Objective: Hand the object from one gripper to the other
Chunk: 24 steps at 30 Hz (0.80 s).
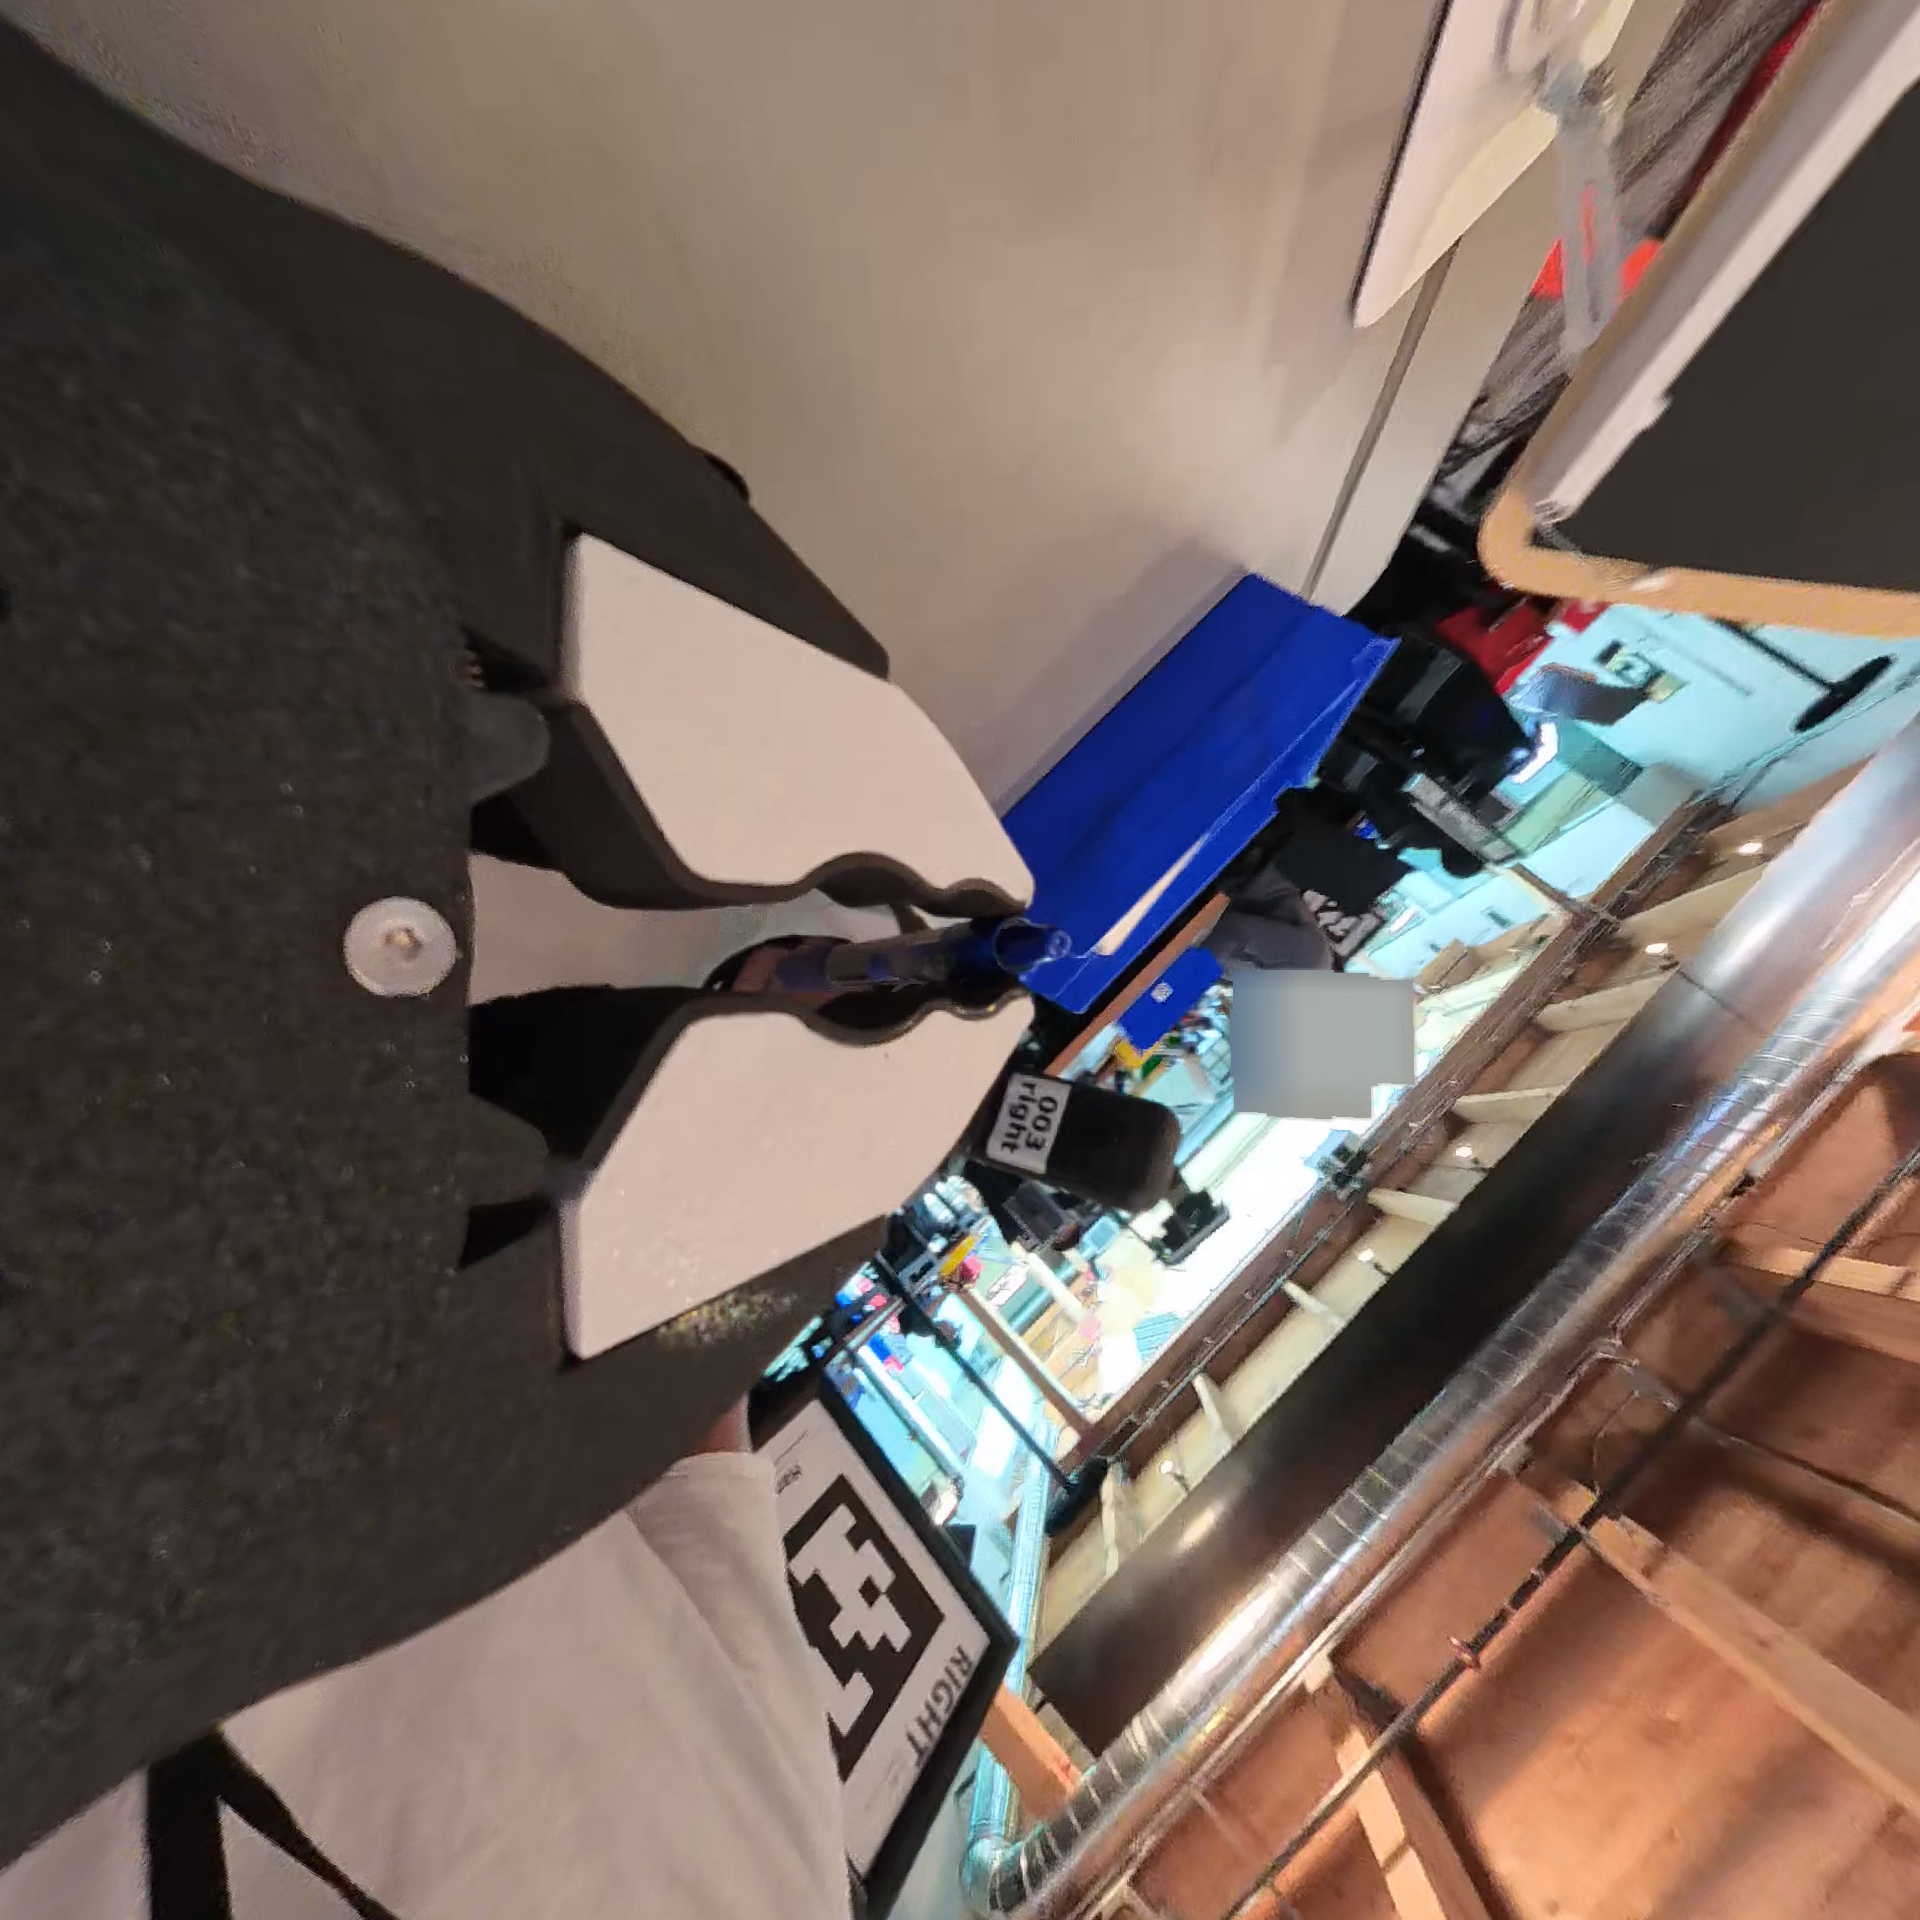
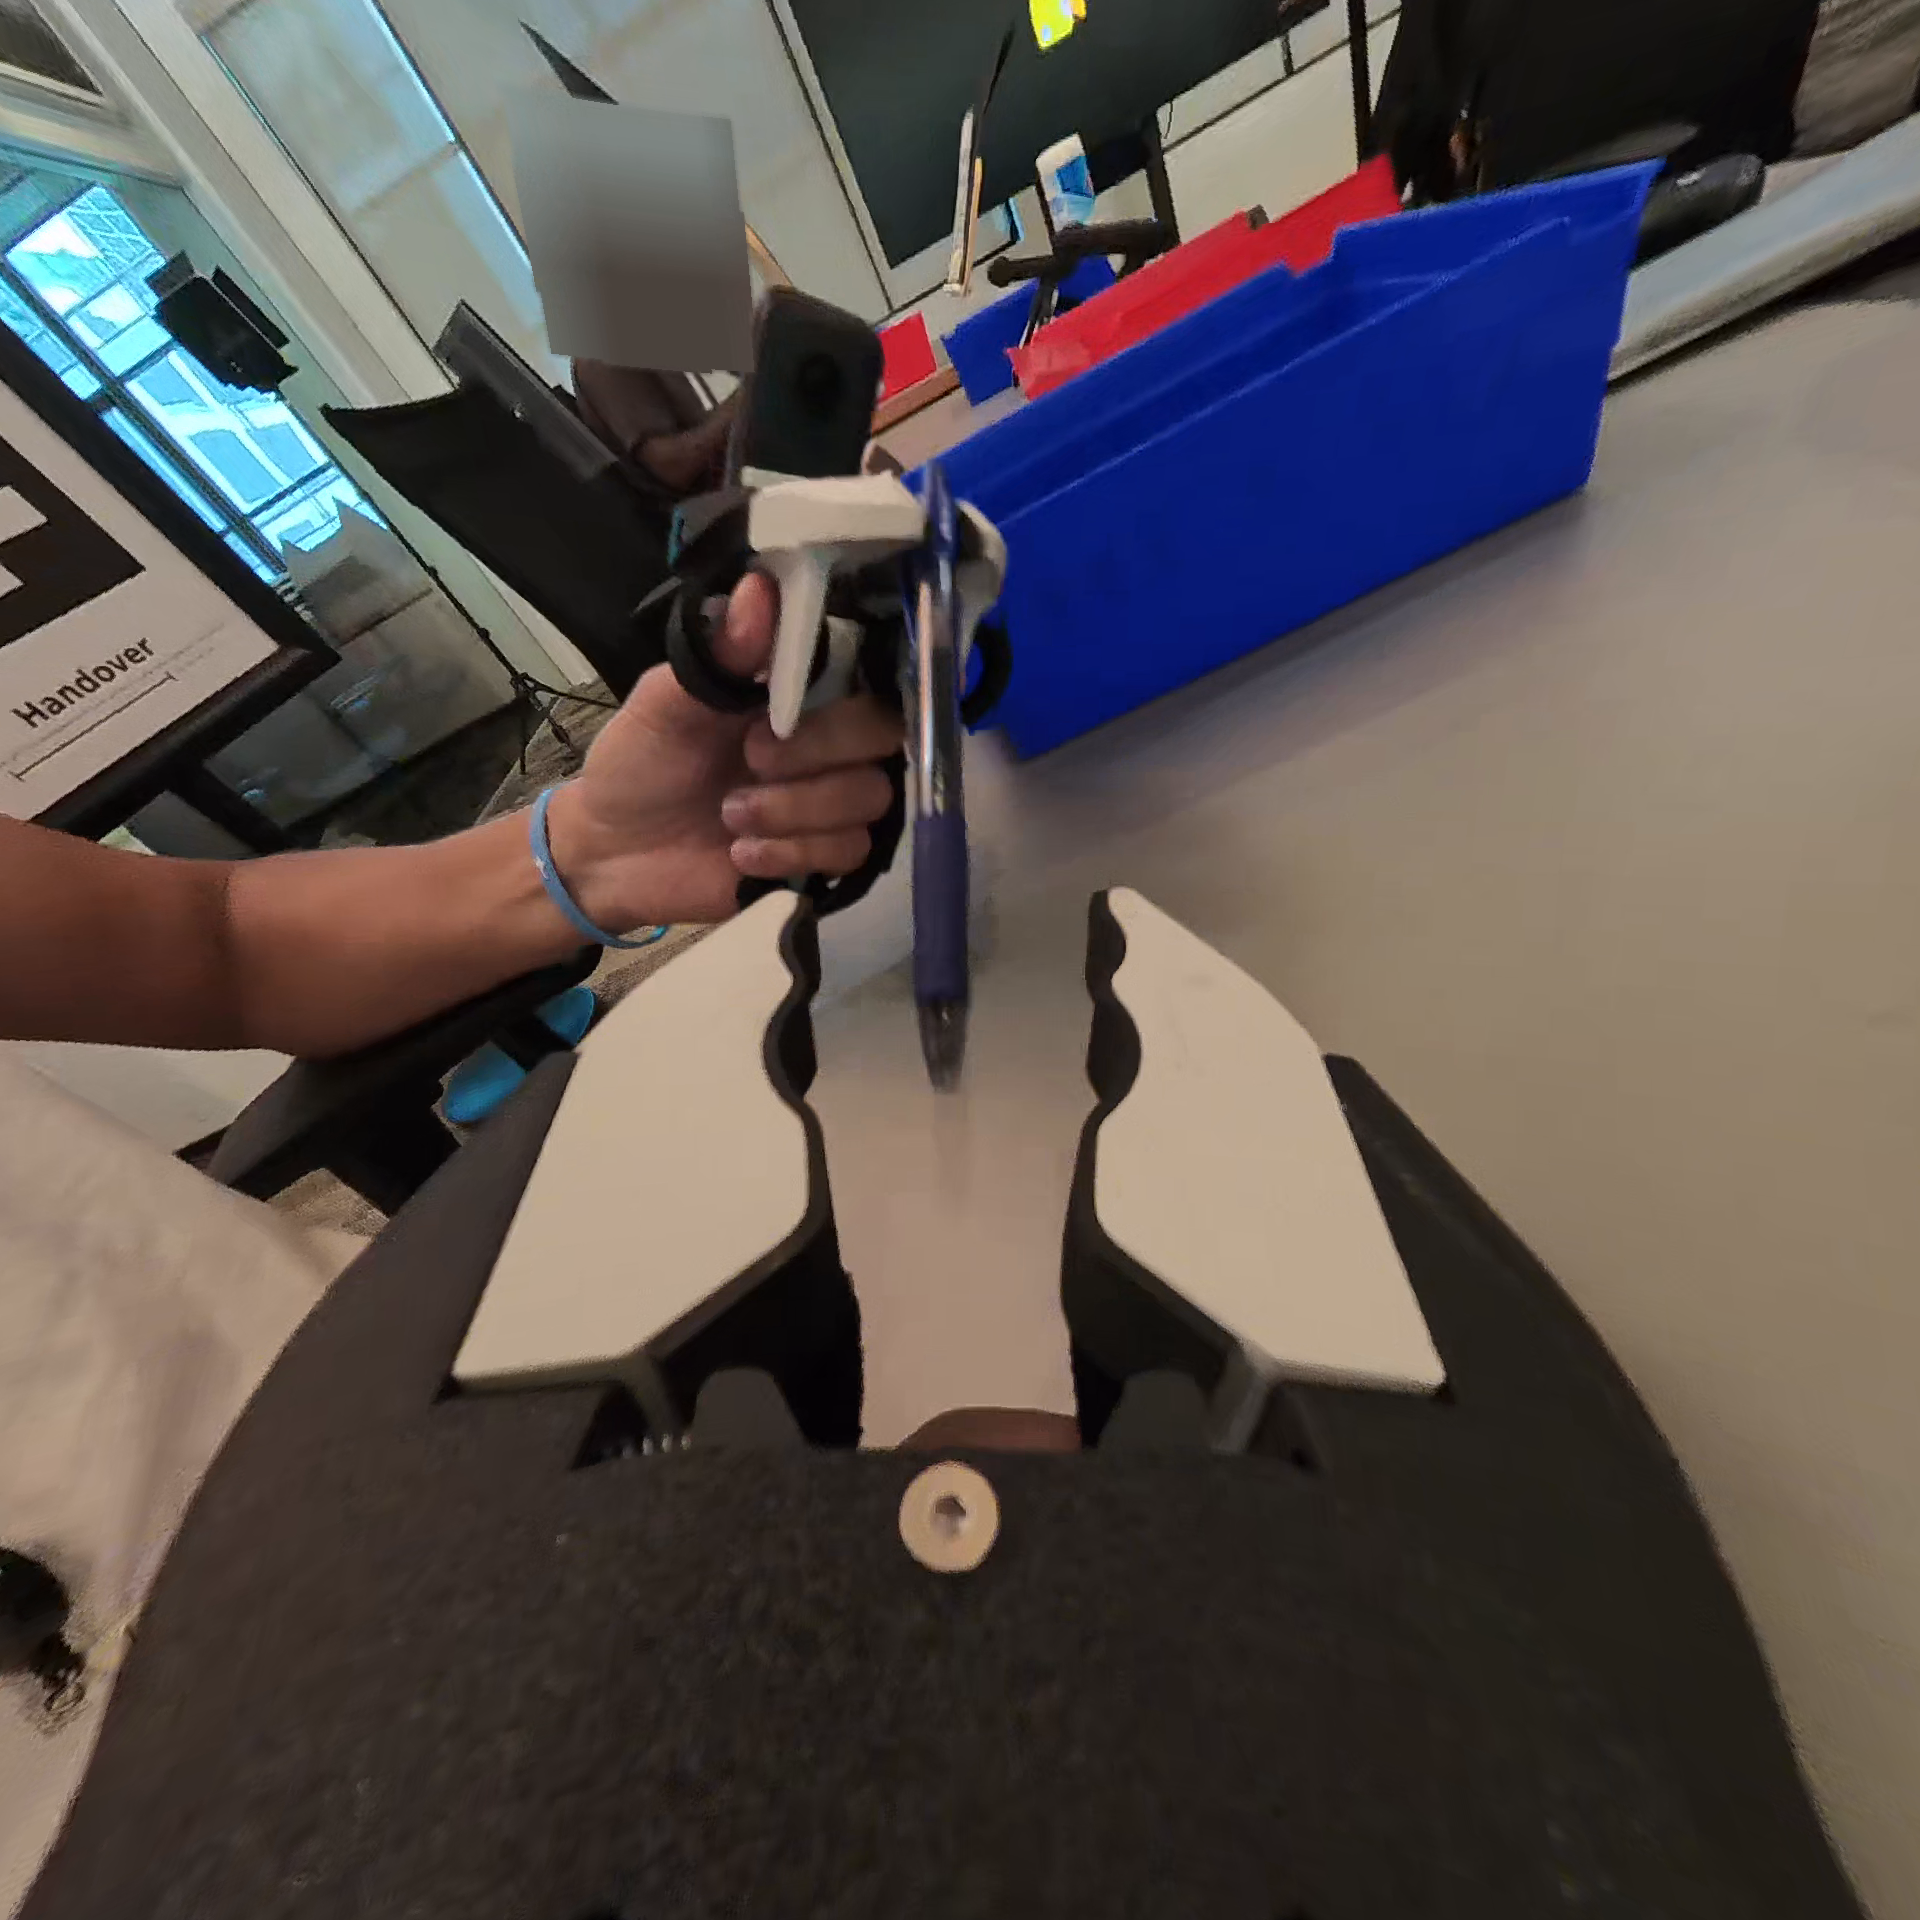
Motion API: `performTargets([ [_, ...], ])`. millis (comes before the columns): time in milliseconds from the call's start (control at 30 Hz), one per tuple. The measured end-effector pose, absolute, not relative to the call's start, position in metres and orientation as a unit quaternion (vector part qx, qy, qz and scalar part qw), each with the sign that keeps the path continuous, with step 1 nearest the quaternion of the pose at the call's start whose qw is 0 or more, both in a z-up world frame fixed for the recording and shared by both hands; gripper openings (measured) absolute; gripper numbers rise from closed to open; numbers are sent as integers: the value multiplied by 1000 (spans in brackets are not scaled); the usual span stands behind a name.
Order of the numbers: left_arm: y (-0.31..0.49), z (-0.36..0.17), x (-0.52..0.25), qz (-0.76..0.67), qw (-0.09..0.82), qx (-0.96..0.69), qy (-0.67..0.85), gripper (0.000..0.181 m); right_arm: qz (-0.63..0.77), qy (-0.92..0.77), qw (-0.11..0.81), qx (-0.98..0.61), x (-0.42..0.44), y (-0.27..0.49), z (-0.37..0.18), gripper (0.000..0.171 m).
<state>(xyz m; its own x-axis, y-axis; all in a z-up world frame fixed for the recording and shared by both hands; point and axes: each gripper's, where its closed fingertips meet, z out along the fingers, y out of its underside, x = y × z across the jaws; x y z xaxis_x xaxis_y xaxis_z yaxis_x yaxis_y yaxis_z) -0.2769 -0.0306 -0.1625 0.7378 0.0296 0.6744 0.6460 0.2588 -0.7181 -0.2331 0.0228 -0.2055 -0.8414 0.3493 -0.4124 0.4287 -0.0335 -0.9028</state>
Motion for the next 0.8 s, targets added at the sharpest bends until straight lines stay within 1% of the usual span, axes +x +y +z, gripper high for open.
performTargets([
  [133, -4, -167, -252, -227, 714, -615, -248, 10, -649, 715, 41, 256, -222, 4, -210, 45],
  [167, 2, -167, -247, -222, 711, -625, -235, 10, -643, 722, 45, 251, -219, 1, -212, 40],
  [200, 7, -168, -240, -220, 705, -637, -222, 10, -637, 730, 51, 242, -215, 0, -214, 23],
  [233, 11, -168, -236, -215, 702, -646, -212, 11, -629, 739, 49, 235, -213, 1, -216, 11],
  [367, 9, -173, -234, -163, 690, -680, -187, 12, -625, 747, 6, 227, -218, 11, -212, 11],
  [400, 7, -179, -238, -141, 678, -696, -189, 14, -627, 744, 4, 231, -220, 14, -211, 11],
  [433, 4, -182, -243, -114, 670, -707, -194, 23, -626, 743, -1, 237, -223, 19, -209, 11],
  [467, 1, -184, -248, -87, 666, -714, -199, 28, -629, 738, -14, 244, -227, 25, -206, 11],
  [500, -3, -184, -253, -64, 665, -716, -203, 30, -634, 730, -29, 253, -233, 34, -200, 11],
  [567, -8, -178, -257, -45, 675, -706, -208, 33, -645, 712, -74, 267, -246, 59, -178, 11],
  [633, -11, -176, -258, -59, 680, -699, -214, 32, -640, 696, -162, 283, -266, 101, -146, 11],
  [733, -11, -174, -258, -83, 687, -685, -228, 30, -606, 650, -284, 360, -300, 197, -101, 10],
  [800, -9, -174, -257, -103, 691, -677, -232, 30, -541, 628, -335, 448, -326, 275, -98, 10],
])
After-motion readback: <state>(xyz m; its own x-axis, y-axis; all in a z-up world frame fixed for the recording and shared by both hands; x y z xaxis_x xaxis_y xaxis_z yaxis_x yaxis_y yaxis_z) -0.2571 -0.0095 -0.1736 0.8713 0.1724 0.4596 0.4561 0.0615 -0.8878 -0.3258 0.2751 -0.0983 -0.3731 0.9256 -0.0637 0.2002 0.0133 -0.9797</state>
